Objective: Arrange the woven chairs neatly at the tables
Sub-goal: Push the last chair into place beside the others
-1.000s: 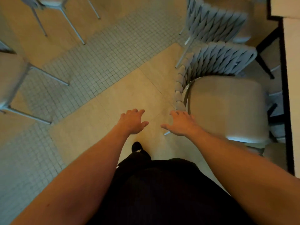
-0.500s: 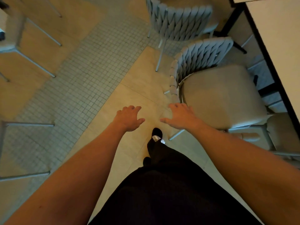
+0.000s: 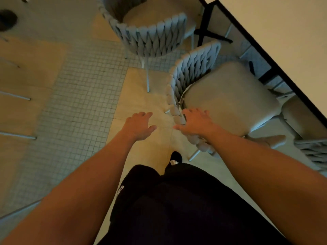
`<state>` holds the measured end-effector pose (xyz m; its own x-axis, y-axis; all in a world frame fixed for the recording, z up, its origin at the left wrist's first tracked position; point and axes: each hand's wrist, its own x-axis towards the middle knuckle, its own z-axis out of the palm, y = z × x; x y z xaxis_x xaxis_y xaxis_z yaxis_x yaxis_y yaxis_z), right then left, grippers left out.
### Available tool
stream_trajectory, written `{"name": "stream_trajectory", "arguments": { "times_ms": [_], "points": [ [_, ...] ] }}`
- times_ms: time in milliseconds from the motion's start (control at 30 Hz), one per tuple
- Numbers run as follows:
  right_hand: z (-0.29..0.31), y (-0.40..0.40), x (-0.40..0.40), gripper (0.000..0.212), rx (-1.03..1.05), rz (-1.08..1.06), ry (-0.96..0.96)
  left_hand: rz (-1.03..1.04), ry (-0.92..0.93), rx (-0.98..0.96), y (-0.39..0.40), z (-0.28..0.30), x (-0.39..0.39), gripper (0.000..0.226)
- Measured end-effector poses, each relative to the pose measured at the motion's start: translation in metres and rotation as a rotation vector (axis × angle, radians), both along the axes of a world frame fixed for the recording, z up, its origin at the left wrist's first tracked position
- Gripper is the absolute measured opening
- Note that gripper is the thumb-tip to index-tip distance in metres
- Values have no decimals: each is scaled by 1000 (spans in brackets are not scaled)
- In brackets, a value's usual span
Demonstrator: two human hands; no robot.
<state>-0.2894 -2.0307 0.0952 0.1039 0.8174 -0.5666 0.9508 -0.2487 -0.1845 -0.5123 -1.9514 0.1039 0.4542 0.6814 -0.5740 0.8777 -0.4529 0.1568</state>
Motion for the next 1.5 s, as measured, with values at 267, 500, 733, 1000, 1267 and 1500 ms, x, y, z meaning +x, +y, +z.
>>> {"name": "stream_trajectory", "arguments": {
  "times_ms": [267,500,733,1000,1267,1500],
  "points": [
    [0,5,17,83,-28,-205,2,-276,-27,6,56,-14,47,72],
    [-8,2,8,82,-97,-434,-11,-585,-90,13,100,-37,79,80],
    [-35,11,-9,84,-119,-660,6,-840,-78,-2,126,-60,118,92],
    [-90,17,-30,80,-162,-827,83,-1056,70,118,141,-105,144,95],
    [-112,14,-40,79,-178,-778,-16,-1122,130,156,141,-121,150,99],
    [-103,2,-8,71,-192,-821,-59,-1107,114,118,124,-115,192,87]
  ]
}}
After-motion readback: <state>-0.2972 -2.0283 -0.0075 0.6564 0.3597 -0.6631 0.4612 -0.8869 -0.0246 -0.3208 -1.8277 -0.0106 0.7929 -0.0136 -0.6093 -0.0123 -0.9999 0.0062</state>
